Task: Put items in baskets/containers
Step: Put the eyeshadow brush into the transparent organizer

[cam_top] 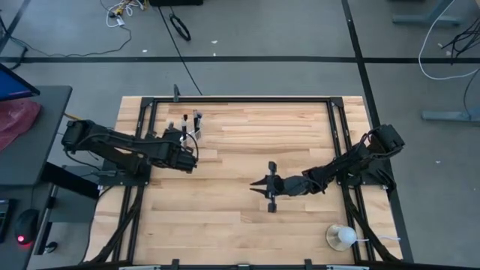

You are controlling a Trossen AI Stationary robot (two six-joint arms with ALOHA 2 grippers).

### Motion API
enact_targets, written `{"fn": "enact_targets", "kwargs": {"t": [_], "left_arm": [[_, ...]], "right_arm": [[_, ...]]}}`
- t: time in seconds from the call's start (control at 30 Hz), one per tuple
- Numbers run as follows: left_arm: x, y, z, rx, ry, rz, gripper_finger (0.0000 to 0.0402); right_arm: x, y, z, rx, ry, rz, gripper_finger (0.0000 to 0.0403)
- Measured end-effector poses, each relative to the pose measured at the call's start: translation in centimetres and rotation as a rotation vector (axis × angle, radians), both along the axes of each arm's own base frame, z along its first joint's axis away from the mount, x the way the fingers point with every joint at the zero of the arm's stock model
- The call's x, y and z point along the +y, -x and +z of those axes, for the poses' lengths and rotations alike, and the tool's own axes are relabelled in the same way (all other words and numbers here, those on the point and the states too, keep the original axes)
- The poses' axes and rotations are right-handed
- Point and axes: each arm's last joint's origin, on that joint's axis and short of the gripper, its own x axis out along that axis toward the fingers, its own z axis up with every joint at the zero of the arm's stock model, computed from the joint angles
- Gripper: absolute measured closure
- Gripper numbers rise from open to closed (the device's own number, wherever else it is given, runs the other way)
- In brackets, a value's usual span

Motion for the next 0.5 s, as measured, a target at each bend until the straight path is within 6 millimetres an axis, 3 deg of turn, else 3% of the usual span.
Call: {"fn": "enact_targets", "kwargs": {"t": [0.23, 0.5], "left_arm": [[-0.1, 0.1, -1.1, -0.018, 0.007, -0.006, 0.0377], [0.1, 1.9, -1.4, -0.083, 0.109, -0.095, 0.0377]], "right_arm": [[0.1, 0.1, -0.1, 0.008, 0.003, 0.005, 0.033], [0.1, 0.1, -0.2, 0.016, -0.03, -0.008, 0.033]]}}
